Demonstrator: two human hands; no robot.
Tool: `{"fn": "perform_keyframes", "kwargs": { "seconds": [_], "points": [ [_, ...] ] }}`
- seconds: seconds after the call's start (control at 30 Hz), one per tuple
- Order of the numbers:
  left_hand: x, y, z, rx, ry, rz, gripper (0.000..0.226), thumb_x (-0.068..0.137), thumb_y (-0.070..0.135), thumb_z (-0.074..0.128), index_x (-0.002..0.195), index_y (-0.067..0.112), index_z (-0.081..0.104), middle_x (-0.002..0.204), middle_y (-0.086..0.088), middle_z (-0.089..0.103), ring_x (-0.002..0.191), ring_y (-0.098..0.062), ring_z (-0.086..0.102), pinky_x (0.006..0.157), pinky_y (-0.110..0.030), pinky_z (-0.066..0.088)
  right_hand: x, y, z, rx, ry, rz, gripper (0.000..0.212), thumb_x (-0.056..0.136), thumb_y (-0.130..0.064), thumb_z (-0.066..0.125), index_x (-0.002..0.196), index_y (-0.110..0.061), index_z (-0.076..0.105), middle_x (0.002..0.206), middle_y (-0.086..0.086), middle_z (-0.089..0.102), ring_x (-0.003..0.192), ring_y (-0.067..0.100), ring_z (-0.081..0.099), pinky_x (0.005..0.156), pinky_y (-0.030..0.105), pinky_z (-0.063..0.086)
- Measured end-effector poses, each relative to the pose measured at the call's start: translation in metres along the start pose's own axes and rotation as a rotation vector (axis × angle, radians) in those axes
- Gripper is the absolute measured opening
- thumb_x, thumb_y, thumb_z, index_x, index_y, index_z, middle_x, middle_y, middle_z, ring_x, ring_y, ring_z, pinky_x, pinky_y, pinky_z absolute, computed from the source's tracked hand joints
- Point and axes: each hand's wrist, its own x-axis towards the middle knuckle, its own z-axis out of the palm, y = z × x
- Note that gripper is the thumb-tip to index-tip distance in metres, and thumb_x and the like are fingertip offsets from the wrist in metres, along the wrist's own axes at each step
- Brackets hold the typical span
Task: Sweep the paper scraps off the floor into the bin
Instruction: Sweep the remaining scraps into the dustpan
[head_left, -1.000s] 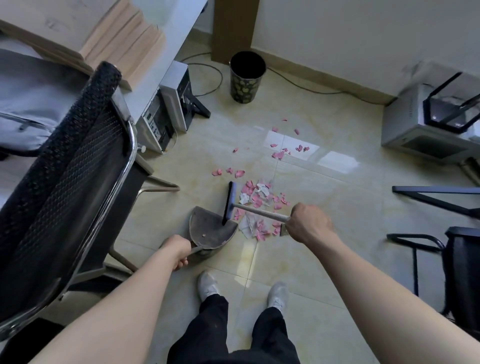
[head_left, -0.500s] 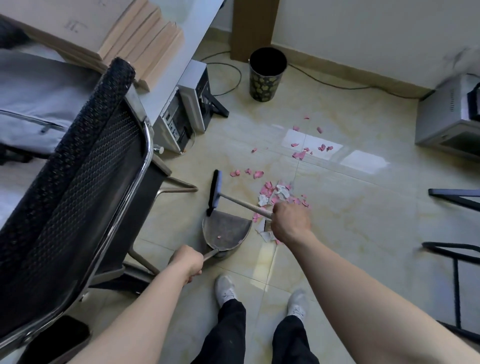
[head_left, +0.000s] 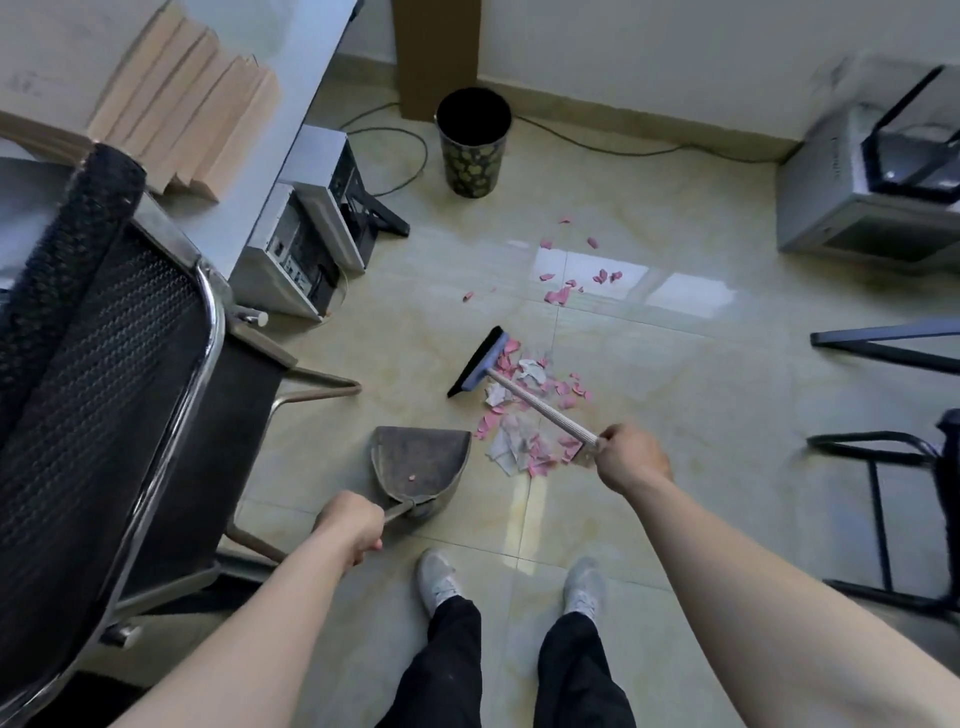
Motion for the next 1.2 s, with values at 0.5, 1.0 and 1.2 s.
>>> {"fn": "perform_keyframes", "kwargs": {
  "seconds": [0.5, 1.0, 1.2],
  "points": [
    [-0.014, 0.034, 0.028, 0.347, 0.004, 0.059, 0.026, 0.088, 0.001, 0.047, 0.077, -0.005, 0.071, 0.074, -0.016, 0.07, 0.043, -0.019, 0.049, 0.047, -0.021, 0.035, -0.025, 0.139, -0.049, 0.2, 0.056, 0.263, 0.027, 0.1, -0.023, 0.055, 0.115, -0.018, 0.076, 0.115, 0.017, 0.073, 0.108, 0.039, 0.065, 0.086, 0.036, 0.051],
    [-0.006, 0.033, -0.007, 0.514, 0.127, 0.143, 0.031, 0.074, -0.006, 0.04, 0.085, -0.008, 0.069, 0.064, -0.017, 0.055, 0.049, -0.021, 0.044, 0.042, -0.021, 0.035, -0.032, 0.107, -0.03, 0.172, 0.03, 0.049, 0.027, 0.1, -0.029, 0.056, 0.115, -0.021, 0.078, 0.113, 0.017, 0.074, 0.107, 0.038, 0.068, 0.085, 0.036, 0.052],
    [-0.019, 0.032, -0.015, 0.576, 0.195, 0.118, 0.027, 0.076, -0.001, 0.044, 0.085, -0.003, 0.069, 0.068, -0.015, 0.058, 0.053, -0.023, 0.049, 0.044, -0.022, 0.038, -0.037, 0.105, -0.031, 0.0, -0.058, 0.022, 0.022, 0.094, -0.027, 0.066, 0.113, -0.024, 0.077, 0.112, 0.009, 0.073, 0.106, 0.035, 0.068, 0.079, 0.033, 0.048]
  ]
}}
